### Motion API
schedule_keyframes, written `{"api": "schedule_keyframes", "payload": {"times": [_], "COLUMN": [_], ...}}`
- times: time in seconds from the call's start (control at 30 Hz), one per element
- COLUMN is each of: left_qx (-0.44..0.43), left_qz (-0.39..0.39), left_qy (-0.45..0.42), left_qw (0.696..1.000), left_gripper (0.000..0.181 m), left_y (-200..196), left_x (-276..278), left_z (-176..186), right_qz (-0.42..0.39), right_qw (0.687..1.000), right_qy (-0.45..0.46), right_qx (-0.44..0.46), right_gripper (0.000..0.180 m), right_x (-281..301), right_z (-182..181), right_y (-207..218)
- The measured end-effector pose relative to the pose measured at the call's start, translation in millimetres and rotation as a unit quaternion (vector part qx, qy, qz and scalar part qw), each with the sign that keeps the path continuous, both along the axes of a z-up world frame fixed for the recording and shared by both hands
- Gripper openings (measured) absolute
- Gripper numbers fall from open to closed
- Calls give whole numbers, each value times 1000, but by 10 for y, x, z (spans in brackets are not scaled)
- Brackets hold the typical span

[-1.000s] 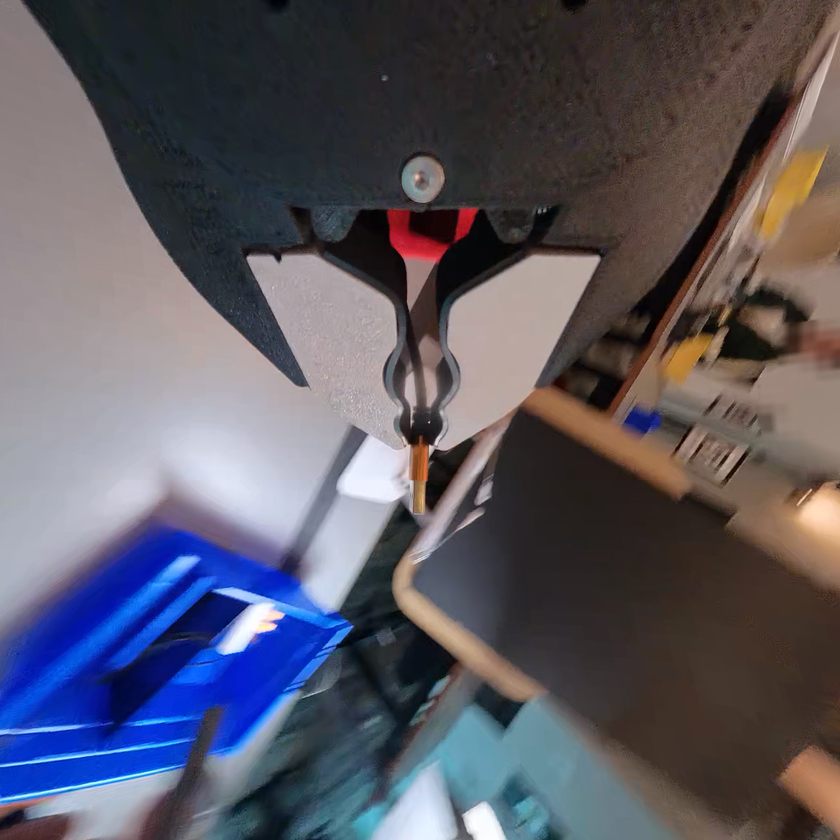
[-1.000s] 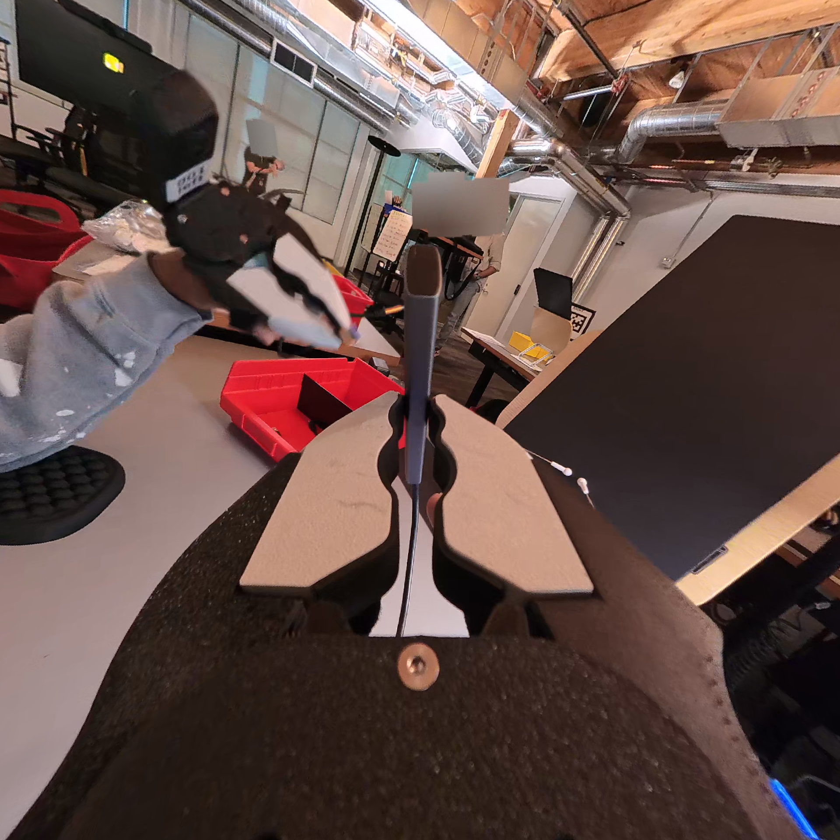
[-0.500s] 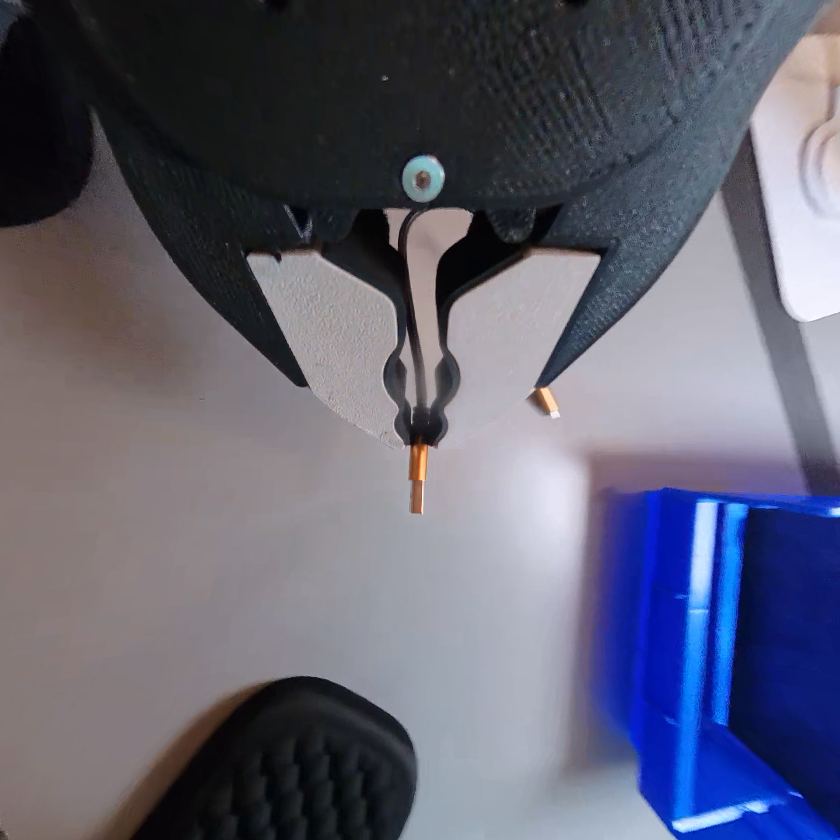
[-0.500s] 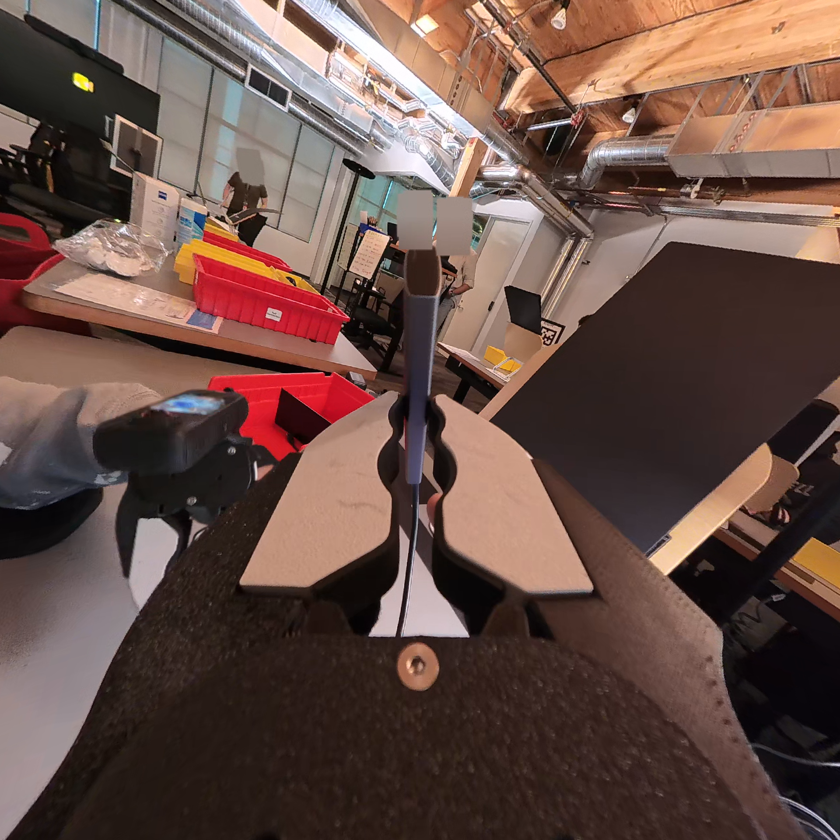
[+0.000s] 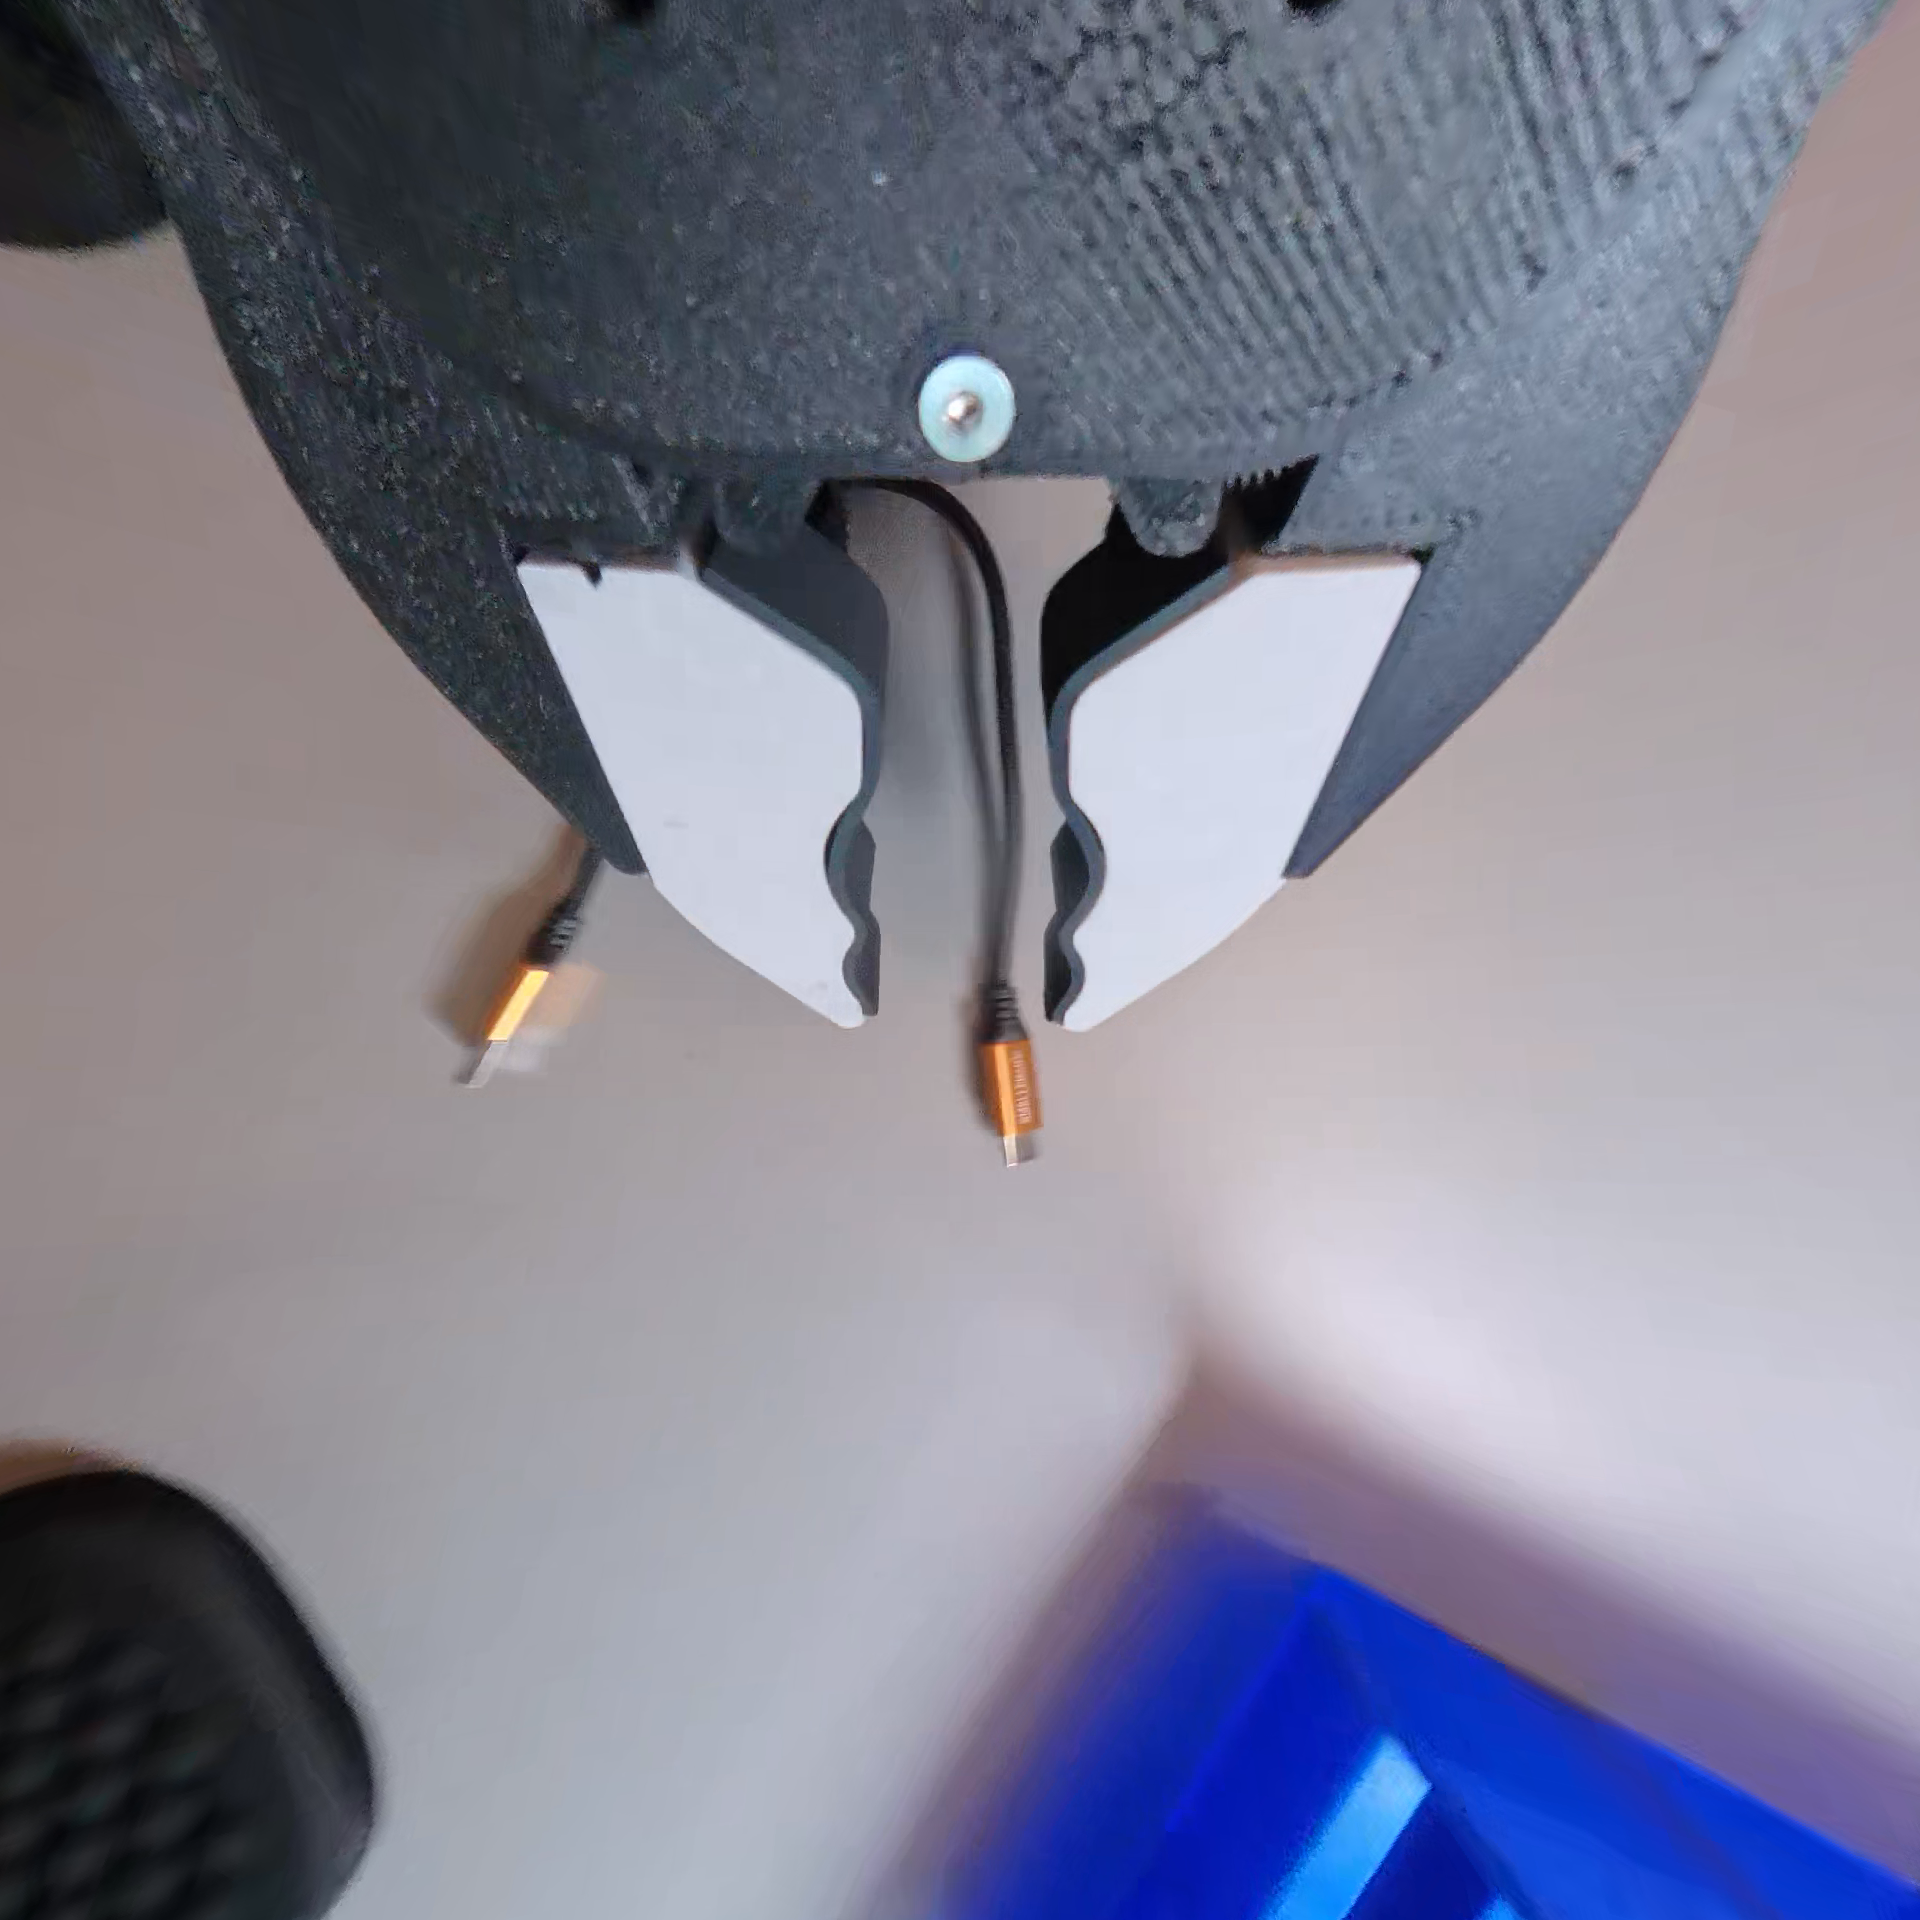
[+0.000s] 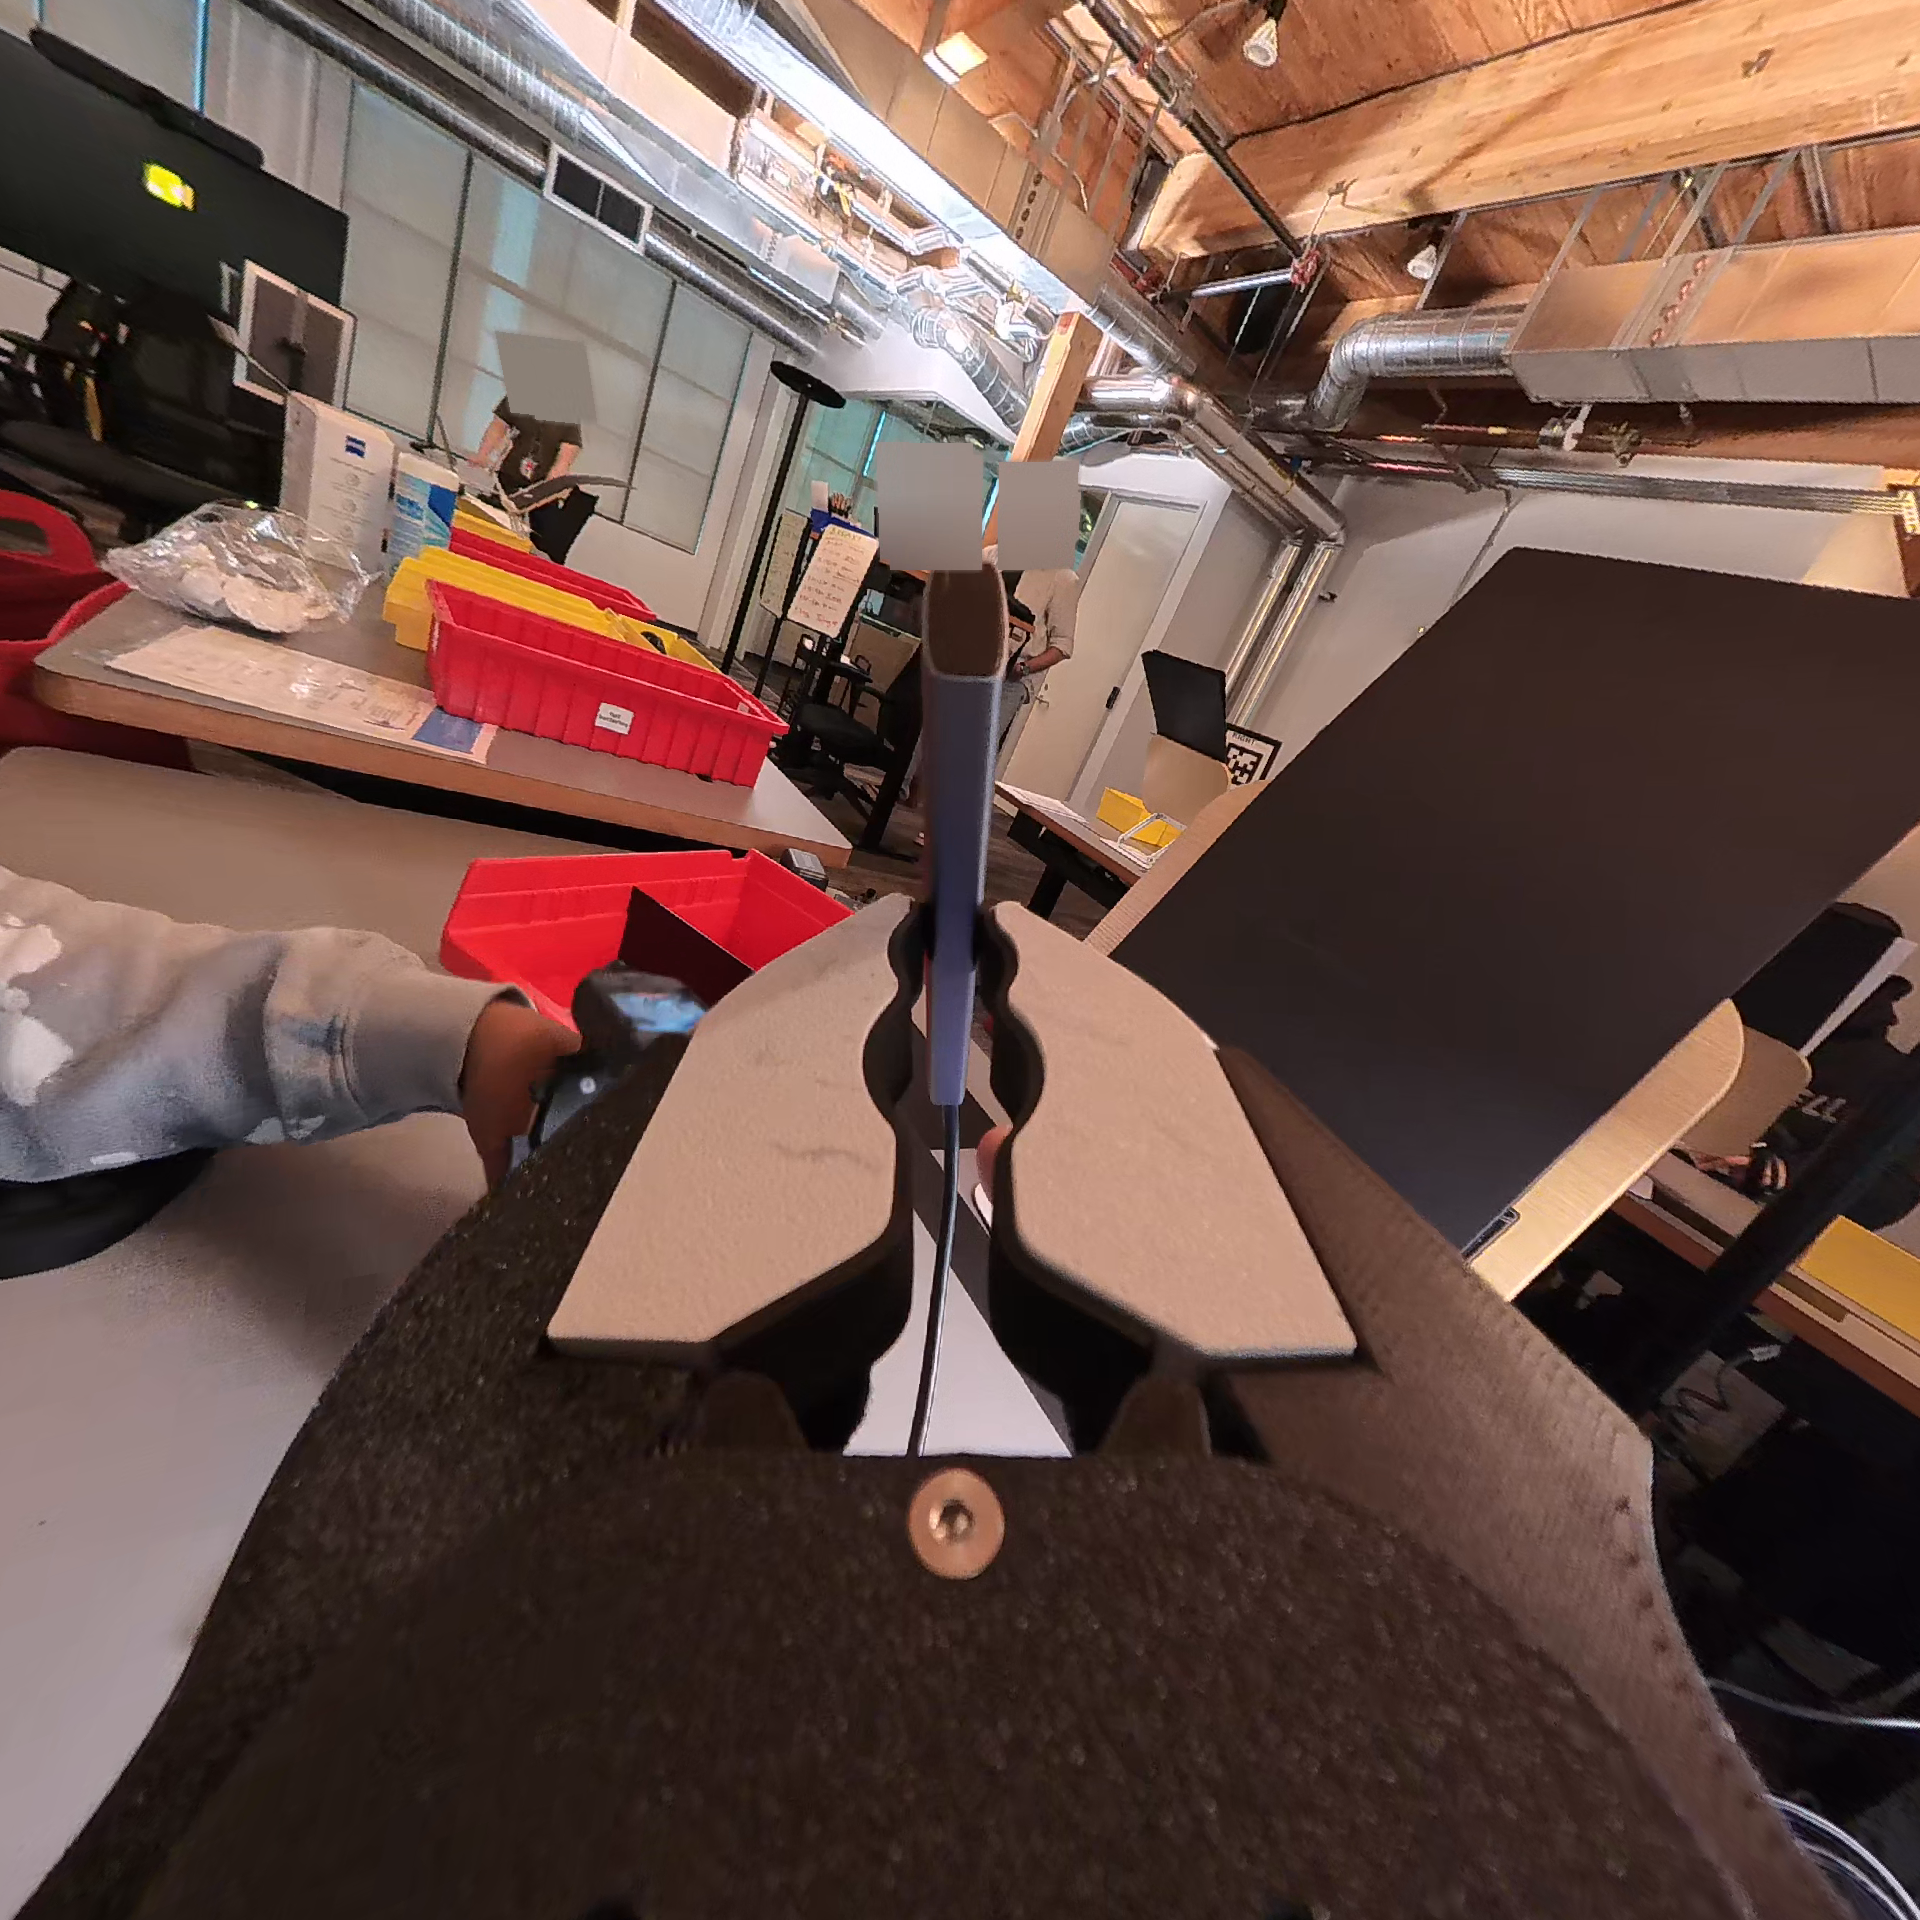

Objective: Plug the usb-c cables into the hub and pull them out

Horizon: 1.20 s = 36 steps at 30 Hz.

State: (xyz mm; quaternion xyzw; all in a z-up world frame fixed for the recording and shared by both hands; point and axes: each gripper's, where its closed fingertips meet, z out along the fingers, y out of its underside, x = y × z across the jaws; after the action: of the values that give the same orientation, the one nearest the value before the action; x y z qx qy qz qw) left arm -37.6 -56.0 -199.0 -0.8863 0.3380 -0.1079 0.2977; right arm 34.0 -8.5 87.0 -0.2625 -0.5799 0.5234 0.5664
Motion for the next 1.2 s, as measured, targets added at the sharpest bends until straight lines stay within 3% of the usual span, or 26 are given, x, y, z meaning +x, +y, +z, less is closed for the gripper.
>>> {"api": "schedule_keyframes", "payload": {"times": [0.03, 0.3, 0.67, 0.83, 0.93, 1.07, 1.2], "left_qx": [1, 18, 32, 54, 67, 56, 30], "left_qz": [3, 7, 37, 57, 34, -6, -41], "left_qy": [10, 74, 20, -171, -236, -264, -243], "left_qw": [1000, 997, 999, 982, 969, 963, 969], "left_gripper": [31, 25, 9, 9, 9, 9, 9], "left_y": [29, 154, 226, 94, -109, -378, -535], "left_x": [-20, -36, -106, -152, -116, 35, 231], "left_z": [-69, -308, -282, 475, 939, 1286, 1332], "right_qz": [-2, -2, 3, 45, 84, 133, 173], "right_qw": [1000, 1000, 1000, 993, 981, 961, 941], "right_qy": [-1, -2, -30, -102, -164, -232, -277], "right_qx": [0, -3, 8, 40, 58, 74, 86], "right_gripper": [9, 9, 9, 9, 9, 9, 9], "right_x": [-8, -26, -150, -161, -176, -209, -235], "right_z": [-5, -23, -165, -427, -680, -975, -1194], "right_y": [4, 19, -37, -163, -280, -465, -645]}}
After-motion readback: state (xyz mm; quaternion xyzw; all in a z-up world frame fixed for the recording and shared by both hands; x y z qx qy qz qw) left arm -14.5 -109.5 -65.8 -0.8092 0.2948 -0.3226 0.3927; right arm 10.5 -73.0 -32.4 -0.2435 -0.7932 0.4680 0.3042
